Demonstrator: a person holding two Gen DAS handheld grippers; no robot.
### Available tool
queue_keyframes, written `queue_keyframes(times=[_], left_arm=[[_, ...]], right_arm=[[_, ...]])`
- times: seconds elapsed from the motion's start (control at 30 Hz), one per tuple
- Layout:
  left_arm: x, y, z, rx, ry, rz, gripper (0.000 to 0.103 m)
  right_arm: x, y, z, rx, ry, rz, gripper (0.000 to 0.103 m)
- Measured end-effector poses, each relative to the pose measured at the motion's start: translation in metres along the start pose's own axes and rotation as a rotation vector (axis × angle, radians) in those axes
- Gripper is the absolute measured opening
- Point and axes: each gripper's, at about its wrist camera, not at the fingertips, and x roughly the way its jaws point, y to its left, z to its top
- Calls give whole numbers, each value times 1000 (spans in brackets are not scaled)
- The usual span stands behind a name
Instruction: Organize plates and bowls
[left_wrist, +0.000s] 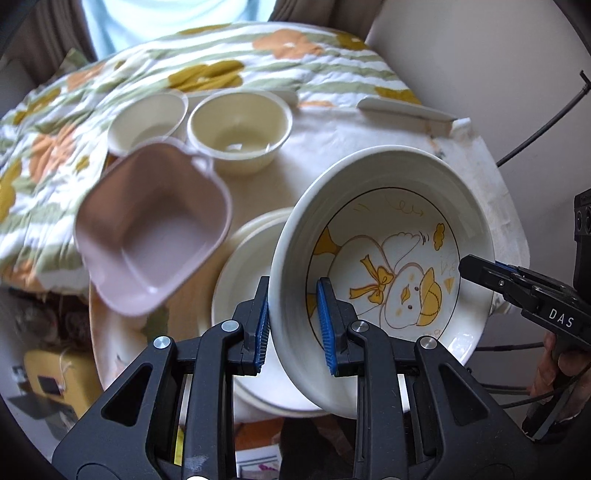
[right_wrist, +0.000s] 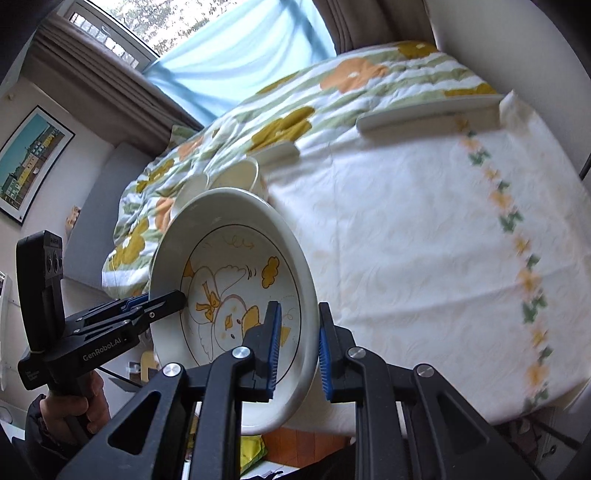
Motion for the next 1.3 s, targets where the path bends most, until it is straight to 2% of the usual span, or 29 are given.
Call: queue_keyframes(times=[0.17, 0.6, 0.83, 1.07, 1.3], left_arm=[[20, 20, -21, -64, 37, -7, 21], [44, 31, -23, -117, 66, 41, 21], [49, 25, -25, -91, 78, 115, 21], [54, 13, -28, -47, 58, 204, 21], [53, -3, -40, 32, -2, 334, 21]], right_arm=[[28, 2, -9, -17, 64, -12, 17], [62, 2, 3, -66, 123, -38, 17], [64, 7, 5, -131, 118, -59, 17], [65, 15, 4, -204, 108, -88, 17], [70, 28, -3, -343, 73, -185, 17]])
